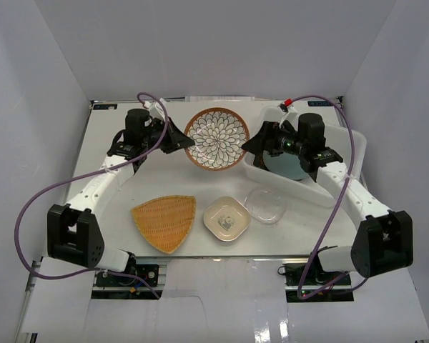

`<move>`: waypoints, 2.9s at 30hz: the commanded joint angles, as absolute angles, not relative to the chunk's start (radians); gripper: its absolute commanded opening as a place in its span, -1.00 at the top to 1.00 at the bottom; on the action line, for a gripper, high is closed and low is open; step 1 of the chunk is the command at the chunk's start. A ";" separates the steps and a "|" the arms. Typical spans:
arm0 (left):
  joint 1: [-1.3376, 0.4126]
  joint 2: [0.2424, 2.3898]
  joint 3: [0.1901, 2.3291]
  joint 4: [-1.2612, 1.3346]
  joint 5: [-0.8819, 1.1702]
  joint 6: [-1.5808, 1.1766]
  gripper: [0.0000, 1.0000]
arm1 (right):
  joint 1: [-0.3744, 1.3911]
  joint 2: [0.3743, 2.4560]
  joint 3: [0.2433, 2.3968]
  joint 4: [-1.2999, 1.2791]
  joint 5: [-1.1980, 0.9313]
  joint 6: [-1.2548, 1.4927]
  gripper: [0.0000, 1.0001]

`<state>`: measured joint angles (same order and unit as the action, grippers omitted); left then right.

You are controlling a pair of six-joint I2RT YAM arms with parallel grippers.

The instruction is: Place the plates into the plastic bin on the countertop

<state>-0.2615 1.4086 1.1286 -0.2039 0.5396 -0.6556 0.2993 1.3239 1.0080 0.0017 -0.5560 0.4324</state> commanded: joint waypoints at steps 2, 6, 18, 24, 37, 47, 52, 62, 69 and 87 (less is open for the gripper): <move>-0.299 1.388 1.183 -0.065 0.661 -0.712 1.00 | 0.319 1.341 1.058 0.074 -0.557 0.463 -0.87; -0.336 1.423 1.200 -0.026 0.678 -0.723 1.00 | 0.319 1.367 1.071 0.043 -0.483 0.460 -0.60; -0.341 1.647 1.386 -0.190 0.404 -0.603 -0.52 | 0.134 1.269 1.035 0.052 -0.305 0.520 0.85; -0.278 1.851 1.457 -0.198 0.338 -0.611 -0.61 | -0.085 1.244 0.933 0.057 -0.359 0.535 0.84; -0.239 2.163 1.617 -0.181 0.382 -0.581 -0.65 | -0.192 1.327 0.835 0.068 -0.319 0.488 0.71; -0.244 2.278 1.684 -0.138 0.377 -0.630 -0.06 | -0.193 1.163 0.796 0.002 -0.215 0.449 -0.97; -0.242 2.263 1.661 -0.124 0.322 -0.641 0.91 | -0.189 1.077 0.801 -0.029 -0.300 0.448 -0.97; -0.163 1.875 1.384 0.063 0.363 -0.744 1.00 | 0.109 1.103 0.903 -0.035 -0.397 0.417 -0.94; -0.123 1.527 1.165 0.106 0.376 -0.790 1.00 | 0.328 1.247 1.052 -0.035 -0.414 0.411 -0.80; -0.230 1.123 0.862 0.127 0.566 -0.815 1.00 | 0.488 1.402 1.062 0.069 -0.285 0.543 -0.21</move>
<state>-0.2375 1.2289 0.8265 -0.0105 0.4889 -0.7681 0.4866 1.4384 1.1046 -0.0086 -0.3309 0.4950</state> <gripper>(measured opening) 0.037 0.691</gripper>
